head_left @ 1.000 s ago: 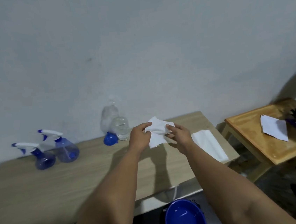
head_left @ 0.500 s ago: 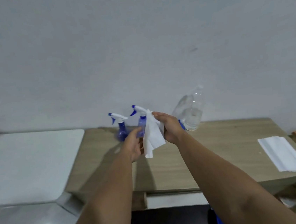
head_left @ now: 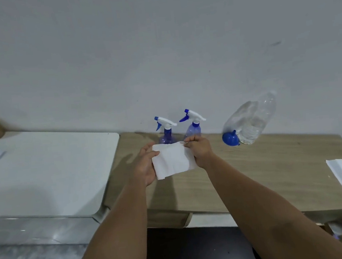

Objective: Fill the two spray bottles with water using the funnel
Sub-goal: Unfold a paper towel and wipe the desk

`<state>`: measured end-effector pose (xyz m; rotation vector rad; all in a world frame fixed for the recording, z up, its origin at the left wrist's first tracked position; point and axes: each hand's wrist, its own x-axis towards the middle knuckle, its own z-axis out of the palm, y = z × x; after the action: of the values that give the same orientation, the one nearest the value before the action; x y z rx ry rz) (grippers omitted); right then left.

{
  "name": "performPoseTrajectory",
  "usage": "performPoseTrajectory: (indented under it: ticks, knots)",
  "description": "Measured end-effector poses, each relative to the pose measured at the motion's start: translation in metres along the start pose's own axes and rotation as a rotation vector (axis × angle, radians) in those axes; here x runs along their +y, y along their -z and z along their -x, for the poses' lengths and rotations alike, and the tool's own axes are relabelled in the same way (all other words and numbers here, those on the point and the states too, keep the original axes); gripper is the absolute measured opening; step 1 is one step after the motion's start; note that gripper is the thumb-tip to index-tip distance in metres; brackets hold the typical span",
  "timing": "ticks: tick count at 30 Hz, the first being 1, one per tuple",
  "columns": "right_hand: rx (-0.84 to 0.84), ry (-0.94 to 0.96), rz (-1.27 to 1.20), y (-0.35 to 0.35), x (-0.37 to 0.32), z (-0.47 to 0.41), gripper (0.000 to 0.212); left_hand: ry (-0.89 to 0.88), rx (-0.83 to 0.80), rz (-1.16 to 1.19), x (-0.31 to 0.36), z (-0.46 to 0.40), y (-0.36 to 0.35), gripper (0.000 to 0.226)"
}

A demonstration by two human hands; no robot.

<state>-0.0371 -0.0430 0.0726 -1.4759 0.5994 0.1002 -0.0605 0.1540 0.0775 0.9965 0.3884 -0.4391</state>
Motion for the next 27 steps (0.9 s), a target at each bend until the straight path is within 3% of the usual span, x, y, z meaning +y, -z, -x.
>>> performPoseTrajectory:
  ticks: [4, 9, 16, 19, 23, 25, 27]
  knots:
    - [-0.068, -0.009, 0.062, -0.021, 0.005, -0.004, 0.041, 0.024, 0.006, -0.116, 0.016, -0.010, 0.023, 0.036]
    - [-0.062, -0.012, 0.157, -0.043, 0.021, -0.026, 0.048, -0.016, 0.134, -0.272, 0.027, -0.038, 0.050, 0.038]
    - [-0.021, -0.032, 0.342, -0.064, 0.075, -0.066, 0.034, 0.144, 0.195, -0.636, 0.012, -0.078, 0.075, 0.019]
    - [-0.002, 0.004, 0.396, -0.065, 0.094, -0.071, 0.033, 0.105, 0.267, -0.641, 0.007, -0.087, 0.077, 0.006]
    - [0.002, 0.042, 0.458, -0.065, 0.104, -0.065, 0.031, -0.004, 0.349, -0.655, -0.003, -0.092, 0.080, 0.018]
    - [0.029, 0.081, 0.501, -0.065, 0.103, -0.061, 0.030, -0.088, 0.386, -0.758, -0.010, -0.095, 0.080, 0.015]
    - [0.071, 0.122, 0.553, -0.063, 0.103, -0.058, 0.029, -0.212, 0.399, -1.022, -0.019, -0.099, 0.082, 0.016]
